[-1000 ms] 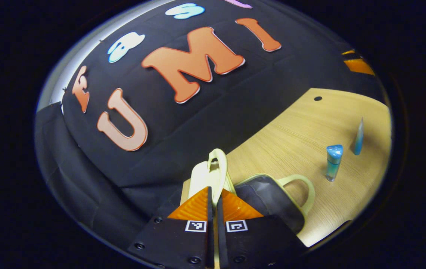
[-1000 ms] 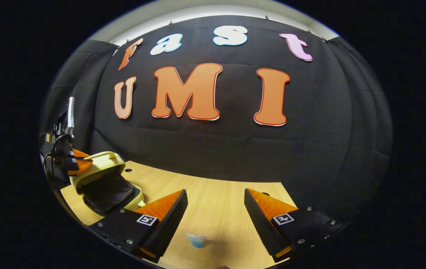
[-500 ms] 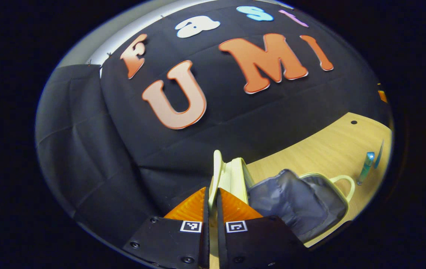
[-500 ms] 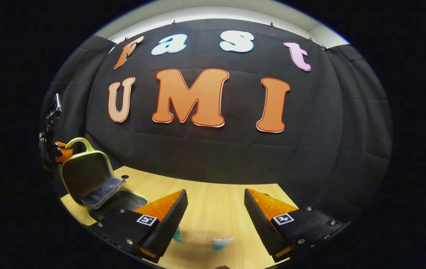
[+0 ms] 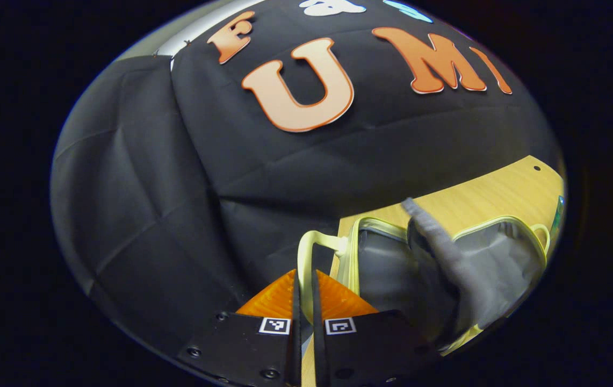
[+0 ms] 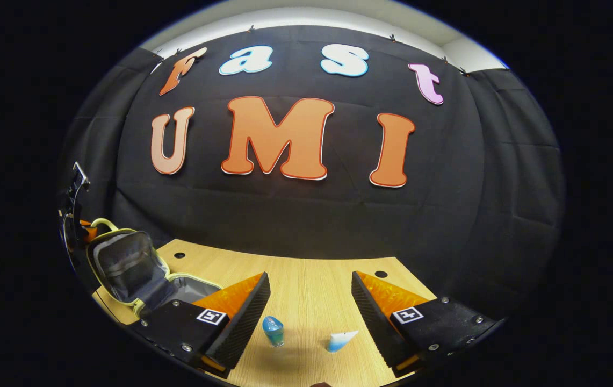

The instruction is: First open the suitcase, pack the skin care products into it, and then close the suitcase.

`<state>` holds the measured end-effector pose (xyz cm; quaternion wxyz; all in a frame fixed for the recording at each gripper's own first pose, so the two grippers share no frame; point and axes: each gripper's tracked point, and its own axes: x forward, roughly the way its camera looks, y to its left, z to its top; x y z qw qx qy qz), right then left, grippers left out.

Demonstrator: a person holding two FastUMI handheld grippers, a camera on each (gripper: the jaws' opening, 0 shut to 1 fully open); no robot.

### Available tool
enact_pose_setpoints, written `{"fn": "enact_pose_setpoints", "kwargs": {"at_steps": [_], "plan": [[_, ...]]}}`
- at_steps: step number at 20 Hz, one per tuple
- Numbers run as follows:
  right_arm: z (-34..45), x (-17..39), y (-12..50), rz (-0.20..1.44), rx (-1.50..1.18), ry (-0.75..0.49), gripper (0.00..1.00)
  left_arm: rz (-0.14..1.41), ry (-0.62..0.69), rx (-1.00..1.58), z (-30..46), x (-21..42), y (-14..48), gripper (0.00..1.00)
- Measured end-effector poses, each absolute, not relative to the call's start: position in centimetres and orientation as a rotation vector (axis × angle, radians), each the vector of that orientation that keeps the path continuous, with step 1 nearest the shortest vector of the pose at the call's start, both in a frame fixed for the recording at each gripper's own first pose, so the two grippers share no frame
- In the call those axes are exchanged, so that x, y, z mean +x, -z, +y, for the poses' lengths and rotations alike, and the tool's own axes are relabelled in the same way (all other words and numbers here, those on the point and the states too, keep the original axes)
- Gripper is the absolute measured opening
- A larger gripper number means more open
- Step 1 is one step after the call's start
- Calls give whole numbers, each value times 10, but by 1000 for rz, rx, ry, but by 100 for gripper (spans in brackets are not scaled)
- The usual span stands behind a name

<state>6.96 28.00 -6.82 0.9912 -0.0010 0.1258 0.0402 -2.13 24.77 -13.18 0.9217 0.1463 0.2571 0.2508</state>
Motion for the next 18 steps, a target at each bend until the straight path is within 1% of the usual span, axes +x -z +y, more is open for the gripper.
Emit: {"fn": "enact_pose_setpoints", "kwargs": {"at_steps": [2, 3, 4, 6, 7, 8, 9, 10, 11, 12, 13, 16, 18], "plan": [[281, 69, 69, 258, -2, -72, 96, 543, -535, 257, 257, -22, 140, 9], [281, 69, 70, 260, -4, -70, 96, 535, -572, 260, 263, -24, 137, 9], [280, 70, 71, 257, -10, -62, 96, 520, -581, 273, 264, -23, 139, 18], [278, 71, 79, 283, -1, -57, 96, 492, -558, 269, 252, -14, 130, 18], [279, 72, 83, 294, 4, -62, 97, 482, -533, 257, 242, -13, 132, 22], [279, 71, 84, 297, 5, -68, 97, 465, -513, 255, 223, -14, 126, 28], [277, 71, 84, 290, 0, -67, 97, 451, -494, 255, 205, -9, 121, 36], [276, 73, 85, 283, -4, -68, 96, 434, -460, 251, 181, -3, 117, 40], [274, 73, 85, 276, -7, -77, 96, 415, -436, 252, 159, 3, 115, 46], [270, 72, 89, 275, -11, -83, 96, 395, -392, 247, 133, 13, 110, 58], [265, 72, 91, 270, -12, -96, 96, 378, -367, 251, 106, 19, 107, 67], [252, 74, 101, 286, -18, -135, 97, 327, -297, 235, 28, 33, 89, 82], [241, 76, 103, 280, -3, -154, 97, 291, -248, 191, -23, 43, 84, 96]]}}
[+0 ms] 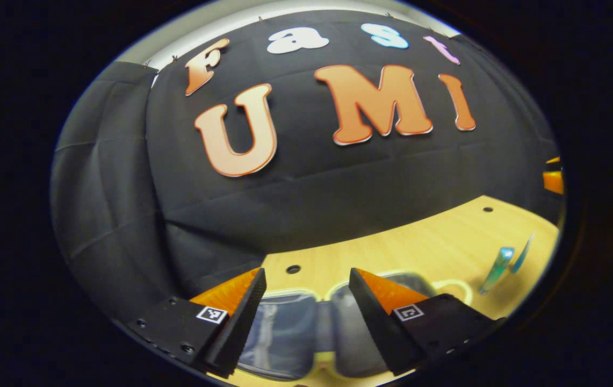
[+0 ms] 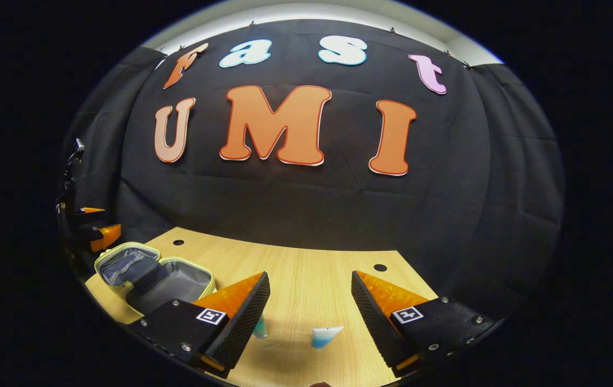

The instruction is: First open the suitcase, pack the skin care products into it, and then close the suitcase.

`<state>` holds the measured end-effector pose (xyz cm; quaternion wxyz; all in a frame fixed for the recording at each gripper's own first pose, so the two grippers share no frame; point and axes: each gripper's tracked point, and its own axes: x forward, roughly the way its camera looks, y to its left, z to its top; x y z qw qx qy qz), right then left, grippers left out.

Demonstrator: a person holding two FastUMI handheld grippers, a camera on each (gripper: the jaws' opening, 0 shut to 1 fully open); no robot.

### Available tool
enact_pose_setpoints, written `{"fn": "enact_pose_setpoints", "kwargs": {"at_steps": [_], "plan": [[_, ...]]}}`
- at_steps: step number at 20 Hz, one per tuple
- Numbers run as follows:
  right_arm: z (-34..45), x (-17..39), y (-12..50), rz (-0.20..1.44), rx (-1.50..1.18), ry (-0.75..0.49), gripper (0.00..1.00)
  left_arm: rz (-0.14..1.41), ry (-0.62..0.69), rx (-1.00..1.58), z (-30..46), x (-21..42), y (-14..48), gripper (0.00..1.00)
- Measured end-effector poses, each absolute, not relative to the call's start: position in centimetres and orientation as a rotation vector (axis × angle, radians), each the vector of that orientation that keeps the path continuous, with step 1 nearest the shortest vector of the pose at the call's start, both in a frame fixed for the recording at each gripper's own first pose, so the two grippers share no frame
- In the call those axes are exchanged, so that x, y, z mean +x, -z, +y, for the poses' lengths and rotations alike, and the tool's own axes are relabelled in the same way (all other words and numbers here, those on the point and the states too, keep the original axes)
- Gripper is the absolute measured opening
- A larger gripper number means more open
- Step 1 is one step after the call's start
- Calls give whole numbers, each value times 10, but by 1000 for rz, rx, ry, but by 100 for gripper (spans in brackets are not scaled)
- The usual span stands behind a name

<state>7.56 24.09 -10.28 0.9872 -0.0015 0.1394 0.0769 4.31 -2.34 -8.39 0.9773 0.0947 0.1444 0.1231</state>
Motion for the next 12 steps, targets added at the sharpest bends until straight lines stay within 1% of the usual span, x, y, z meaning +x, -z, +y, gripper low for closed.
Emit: {"fn": "enact_pose_setpoints", "kwargs": {"at_steps": [1, 4, 9, 12], "plan": [[234, 76, 105, 283, 2, -163, 96, 286, -238, 159, -47, 47, 85, 98], [221, 73, 114, 290, 11, -206, 96, 287, -181, 82, -120, 51, 94, 98], [211, 60, 143, 336, -1, -294, 97, 318, -89, 90, -217, 62, 116, 98], [208, 59, 166, 346, -36, -335, 97, 327, -52, 86, -259, 66, 141, 98]]}}
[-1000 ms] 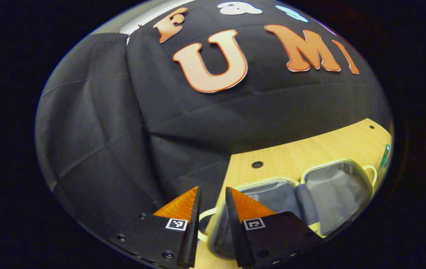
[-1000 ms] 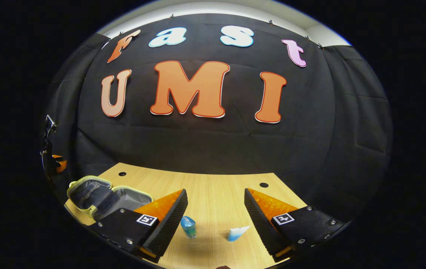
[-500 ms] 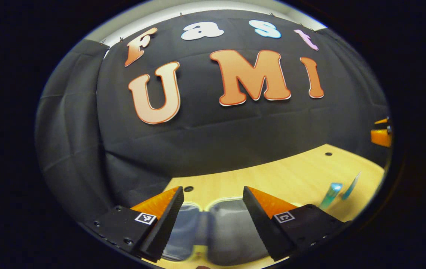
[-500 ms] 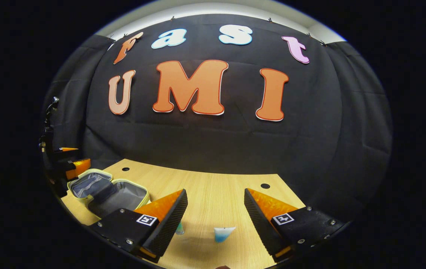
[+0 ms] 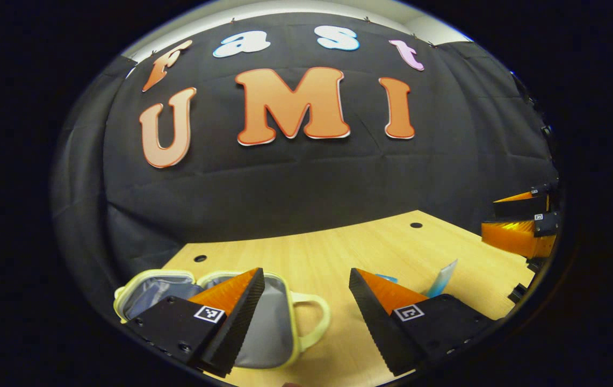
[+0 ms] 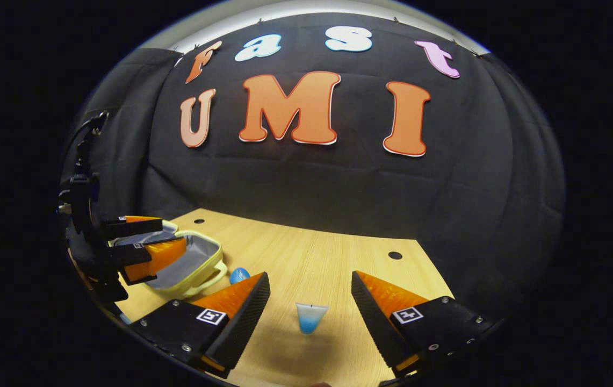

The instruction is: First open the suitcase, pack the skin care products into it, and then close the suitcase.

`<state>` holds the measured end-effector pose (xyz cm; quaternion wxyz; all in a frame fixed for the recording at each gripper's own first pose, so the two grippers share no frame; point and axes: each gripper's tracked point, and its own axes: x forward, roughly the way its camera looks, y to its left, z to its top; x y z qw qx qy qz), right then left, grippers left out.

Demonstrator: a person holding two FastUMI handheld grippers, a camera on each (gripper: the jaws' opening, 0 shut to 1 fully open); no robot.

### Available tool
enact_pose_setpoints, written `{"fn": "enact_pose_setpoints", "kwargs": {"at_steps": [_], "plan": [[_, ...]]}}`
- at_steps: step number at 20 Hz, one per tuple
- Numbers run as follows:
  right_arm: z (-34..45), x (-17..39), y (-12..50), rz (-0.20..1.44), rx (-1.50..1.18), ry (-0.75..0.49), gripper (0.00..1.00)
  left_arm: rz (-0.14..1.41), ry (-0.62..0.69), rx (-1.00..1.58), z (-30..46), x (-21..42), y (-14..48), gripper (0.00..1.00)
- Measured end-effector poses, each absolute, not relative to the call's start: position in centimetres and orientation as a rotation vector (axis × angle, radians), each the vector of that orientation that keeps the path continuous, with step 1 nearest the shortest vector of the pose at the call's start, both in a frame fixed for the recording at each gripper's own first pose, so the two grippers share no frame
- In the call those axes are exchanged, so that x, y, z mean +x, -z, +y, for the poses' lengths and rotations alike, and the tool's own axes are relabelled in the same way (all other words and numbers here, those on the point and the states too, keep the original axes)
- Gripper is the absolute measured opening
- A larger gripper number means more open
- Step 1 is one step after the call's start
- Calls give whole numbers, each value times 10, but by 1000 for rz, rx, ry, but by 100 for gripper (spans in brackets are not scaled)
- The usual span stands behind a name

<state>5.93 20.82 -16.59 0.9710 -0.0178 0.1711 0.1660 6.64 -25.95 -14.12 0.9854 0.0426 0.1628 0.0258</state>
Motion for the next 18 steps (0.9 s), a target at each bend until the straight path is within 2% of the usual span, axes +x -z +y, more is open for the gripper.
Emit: {"fn": "enact_pose_setpoints", "kwargs": {"at_steps": [8, 18], "plan": [[208, 71, 205, 387, -17, -351, 97, 363, 39, 73, -325, 82, 195, 98], [201, 69, 235, 422, -2, -330, 97, 453, 88, 66, -355, 99, 260, 99]]}}
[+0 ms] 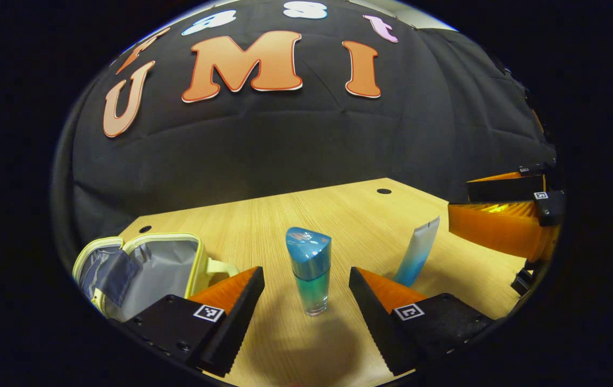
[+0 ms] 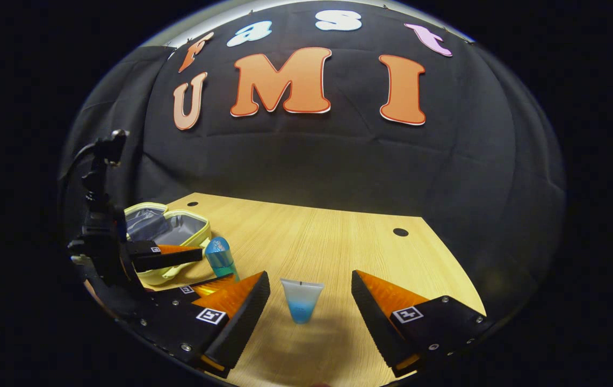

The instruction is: First open the suitcase, pack the skin care products into it, and then close the suitcase.

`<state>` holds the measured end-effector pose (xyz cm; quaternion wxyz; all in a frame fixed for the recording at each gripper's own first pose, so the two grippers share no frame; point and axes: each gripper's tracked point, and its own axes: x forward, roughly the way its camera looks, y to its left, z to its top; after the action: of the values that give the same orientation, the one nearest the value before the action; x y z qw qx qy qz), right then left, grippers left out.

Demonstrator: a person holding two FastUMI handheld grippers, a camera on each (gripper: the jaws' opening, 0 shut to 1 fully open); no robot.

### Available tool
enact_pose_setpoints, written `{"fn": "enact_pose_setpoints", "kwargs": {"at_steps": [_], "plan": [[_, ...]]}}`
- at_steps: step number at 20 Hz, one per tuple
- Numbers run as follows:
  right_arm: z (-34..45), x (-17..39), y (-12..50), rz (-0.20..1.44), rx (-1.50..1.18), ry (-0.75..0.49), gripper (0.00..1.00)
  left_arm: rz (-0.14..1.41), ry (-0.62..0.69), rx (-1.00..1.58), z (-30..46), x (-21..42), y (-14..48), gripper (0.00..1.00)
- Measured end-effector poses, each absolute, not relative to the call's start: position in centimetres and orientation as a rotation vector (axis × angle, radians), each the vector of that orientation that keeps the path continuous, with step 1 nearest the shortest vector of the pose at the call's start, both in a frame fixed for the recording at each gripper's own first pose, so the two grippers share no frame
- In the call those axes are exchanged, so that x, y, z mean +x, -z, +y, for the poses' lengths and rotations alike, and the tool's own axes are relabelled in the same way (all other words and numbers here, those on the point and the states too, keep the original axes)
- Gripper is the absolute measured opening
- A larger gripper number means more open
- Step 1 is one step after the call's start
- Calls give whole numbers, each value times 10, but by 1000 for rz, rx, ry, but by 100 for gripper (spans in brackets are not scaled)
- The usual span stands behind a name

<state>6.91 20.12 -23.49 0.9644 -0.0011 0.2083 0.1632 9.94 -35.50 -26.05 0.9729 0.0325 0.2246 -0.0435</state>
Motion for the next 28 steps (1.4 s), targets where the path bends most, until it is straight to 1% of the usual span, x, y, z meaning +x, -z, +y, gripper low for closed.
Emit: {"fn": "enact_pose_setpoints", "kwargs": {"at_steps": [6, 9, 11, 14, 15, 18, 19, 20, 22, 24, 25, 28], "plan": [[193, 63, 255, 466, -2, -323, 97, 519, 98, 51, -362, 110, 296, 98], [192, 66, 265, 487, 2, -322, 97, 546, 98, 36, -363, 118, 309, 93], [193, 69, 272, 505, -3, -325, 97, 554, 102, 36, -365, 122, 314, 91], [198, 72, 282, 531, -6, -330, 98, 558, 113, 39, -367, 124, 316, 63], [199, 73, 283, 535, -6, -333, 98, 562, 114, 44, -368, 125, 315, 60], [206, 71, 288, 552, -8, -349, 98, 551, 107, 58, -360, 123, 307, 60], [208, 70, 290, 557, -14, -355, 98, 551, 112, 55, -361, 125, 311, 46], [209, 70, 293, 562, -20, -359, 98, 551, 117, 55, -361, 127, 313, 46], [214, 69, 302, 583, -26, -368, 98, 551, 127, 50, -360, 126, 312, 43], [218, 68, 310, 601, -18, -373, 98, 560, 124, 35, -360, 126, 311, 44], [221, 68, 313, 610, -15, -376, 98, 557, 121, 21, -359, 127, 308, 43], [225, 72, 318, 616, -17, -382, 98, 517, 109, 37, -352, 126, 283, 43]]}}
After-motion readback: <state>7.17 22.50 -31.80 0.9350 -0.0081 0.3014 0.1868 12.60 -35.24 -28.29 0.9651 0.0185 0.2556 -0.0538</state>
